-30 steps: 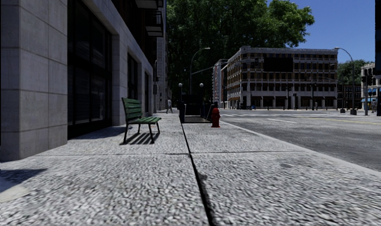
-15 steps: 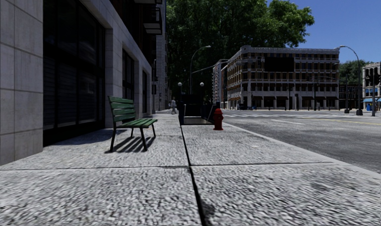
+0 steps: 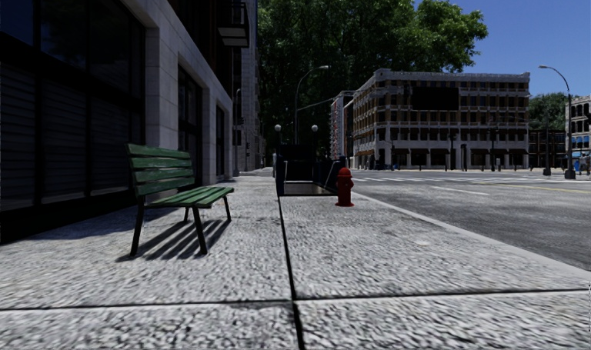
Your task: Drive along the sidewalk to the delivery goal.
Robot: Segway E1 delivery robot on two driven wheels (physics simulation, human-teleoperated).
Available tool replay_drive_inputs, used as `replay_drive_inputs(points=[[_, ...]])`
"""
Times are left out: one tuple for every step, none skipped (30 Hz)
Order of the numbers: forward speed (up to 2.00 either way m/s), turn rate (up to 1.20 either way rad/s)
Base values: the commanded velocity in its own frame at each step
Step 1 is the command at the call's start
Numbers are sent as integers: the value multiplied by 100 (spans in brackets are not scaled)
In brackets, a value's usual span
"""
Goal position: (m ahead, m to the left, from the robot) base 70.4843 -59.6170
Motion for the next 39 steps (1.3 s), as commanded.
replay_drive_inputs(points=[[165,0],[165,0],[165,0],[165,0],[165,0],[165,0],[165,0],[165,0],[165,0],[165,0],[165,0],[165,0],[165,0],[165,0],[165,0],[165,0],[165,0],[165,0],[165,0],[165,0],[165,0],[165,0],[165,0],[165,0],[165,0],[165,0],[165,0],[165,0],[165,0],[165,0],[165,0],[165,0],[165,0],[165,0],[165,0],[165,0],[165,0],[165,0],[165,0]])
